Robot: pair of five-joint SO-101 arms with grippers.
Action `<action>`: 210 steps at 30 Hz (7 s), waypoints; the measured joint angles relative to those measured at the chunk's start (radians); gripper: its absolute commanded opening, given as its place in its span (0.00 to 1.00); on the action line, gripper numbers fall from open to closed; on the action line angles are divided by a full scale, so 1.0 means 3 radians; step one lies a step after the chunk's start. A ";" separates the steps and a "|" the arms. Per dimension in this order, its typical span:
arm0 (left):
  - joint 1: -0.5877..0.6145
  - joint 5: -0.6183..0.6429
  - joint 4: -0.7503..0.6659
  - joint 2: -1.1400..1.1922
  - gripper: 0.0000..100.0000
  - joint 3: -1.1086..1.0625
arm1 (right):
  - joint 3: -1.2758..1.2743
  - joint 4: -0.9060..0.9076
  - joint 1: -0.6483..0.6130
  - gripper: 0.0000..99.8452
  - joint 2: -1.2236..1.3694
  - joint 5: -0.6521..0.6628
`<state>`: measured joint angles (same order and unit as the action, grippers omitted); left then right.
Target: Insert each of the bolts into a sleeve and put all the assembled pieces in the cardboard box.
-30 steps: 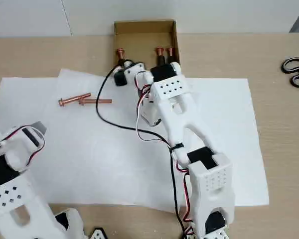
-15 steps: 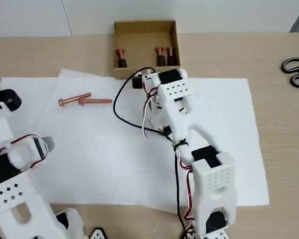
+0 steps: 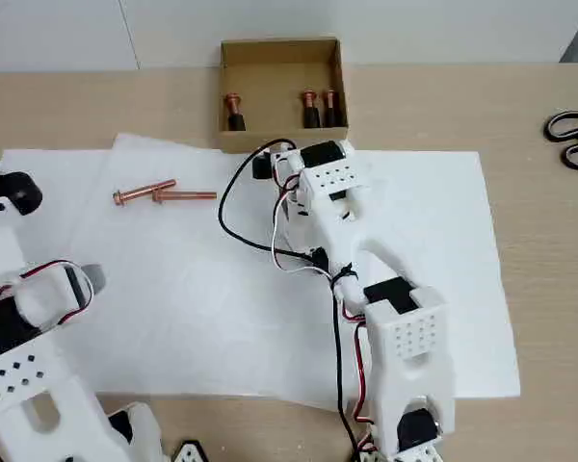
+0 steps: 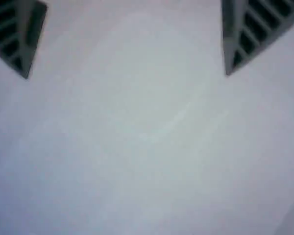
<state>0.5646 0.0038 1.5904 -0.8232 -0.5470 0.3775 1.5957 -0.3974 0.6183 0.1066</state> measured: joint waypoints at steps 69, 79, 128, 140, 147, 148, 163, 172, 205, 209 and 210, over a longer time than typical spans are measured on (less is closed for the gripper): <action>-0.1580 0.3202 -0.0317 0.4997 0.24 0.3601 | -0.0159 0.0153 0.0051 0.01 -0.0736 0.0000; -0.1580 0.3601 -0.0317 0.5161 0.24 0.3754 | -0.0159 0.0153 0.0051 0.01 -0.0736 0.0000; -0.1703 0.4005 0.0348 0.5196 0.15 0.4342 | -0.0159 0.0143 0.0051 0.01 -0.0736 0.0000; -0.1422 0.4005 0.0061 0.5641 0.15 0.4373 | -0.0159 0.0143 0.0051 0.01 -0.0736 0.0000; -0.1422 0.4005 0.0056 0.5646 0.13 0.4373 | -0.0159 0.0143 0.0051 0.01 -0.0736 0.0000; -0.1422 0.4005 0.0056 0.5646 0.11 0.4373 | -0.0159 0.0143 0.0051 0.01 -0.0736 0.0000; -0.1437 0.3902 0.0128 0.5646 0.01 0.4373 | -0.0159 0.0143 0.0051 0.01 -0.0736 0.0000; -0.1662 0.2649 0.0435 0.5652 0.01 0.4803 | -0.0159 0.0143 0.0051 0.01 -0.0736 0.0000; -0.1882 0.0266 0.0419 0.5769 0.07 0.4393 | -0.0159 0.0143 0.0051 0.01 -0.0736 0.0000; -0.1872 0.0307 0.0394 0.5795 0.08 0.4398 | -0.0159 0.0143 0.0051 0.01 -0.0736 0.0000; -0.1867 0.0307 0.0394 0.5795 0.08 0.4398 | -0.0159 0.0143 0.0051 0.01 -0.0736 0.0000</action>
<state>0.0046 0.0959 1.7085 0.9152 0.7725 0.3299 1.6387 -0.3821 0.3974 0.1066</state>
